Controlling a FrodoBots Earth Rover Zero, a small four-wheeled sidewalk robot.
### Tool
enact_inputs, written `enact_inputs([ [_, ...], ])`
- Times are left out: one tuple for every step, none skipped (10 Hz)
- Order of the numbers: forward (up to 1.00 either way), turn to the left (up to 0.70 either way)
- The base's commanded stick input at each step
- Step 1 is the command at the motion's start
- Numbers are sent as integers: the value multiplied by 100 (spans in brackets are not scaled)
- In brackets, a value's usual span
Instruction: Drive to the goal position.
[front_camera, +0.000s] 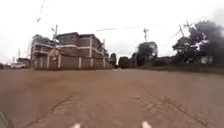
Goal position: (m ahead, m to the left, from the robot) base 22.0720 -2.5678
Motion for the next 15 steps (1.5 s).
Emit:
enact_inputs([
  [70, 4],
  [70, 2],
  [70, 0],
  [70, 3],
  [70, 1],
  [70, 0],
  [70, 0],
  [70, 9],
  [70, 6],
  [70, 2],
  [70, 7],
  [70, 12],
  [70, 0],
  [70, 0],
  [70, 0],
])
